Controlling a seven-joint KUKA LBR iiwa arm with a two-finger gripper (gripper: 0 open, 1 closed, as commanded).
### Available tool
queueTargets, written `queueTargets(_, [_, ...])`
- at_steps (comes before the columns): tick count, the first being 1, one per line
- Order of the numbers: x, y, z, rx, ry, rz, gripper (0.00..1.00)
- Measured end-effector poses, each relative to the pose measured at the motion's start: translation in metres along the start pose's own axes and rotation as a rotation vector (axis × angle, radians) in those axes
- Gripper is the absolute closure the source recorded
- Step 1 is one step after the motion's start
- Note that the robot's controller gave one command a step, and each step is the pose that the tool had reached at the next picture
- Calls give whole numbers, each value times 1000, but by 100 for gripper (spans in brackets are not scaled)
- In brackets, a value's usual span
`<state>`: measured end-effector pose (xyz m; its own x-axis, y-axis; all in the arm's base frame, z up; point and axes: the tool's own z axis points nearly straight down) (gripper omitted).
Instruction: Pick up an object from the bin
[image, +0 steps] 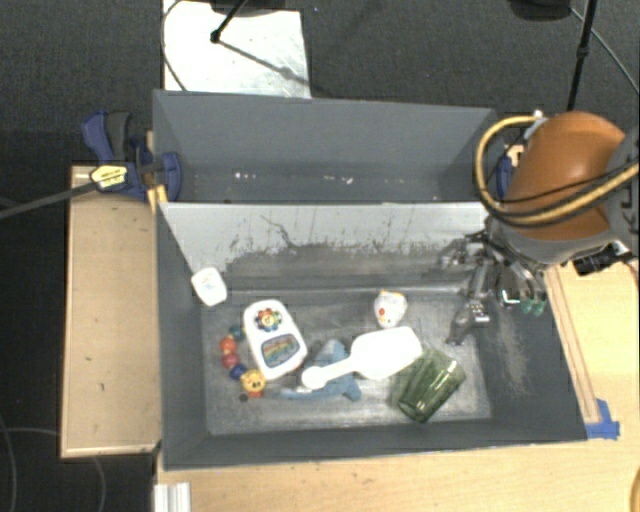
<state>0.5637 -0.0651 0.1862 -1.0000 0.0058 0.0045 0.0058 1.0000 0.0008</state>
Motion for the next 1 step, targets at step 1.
queueTargets(1, [-2, 0, -4, 1, -8, -2, 0])
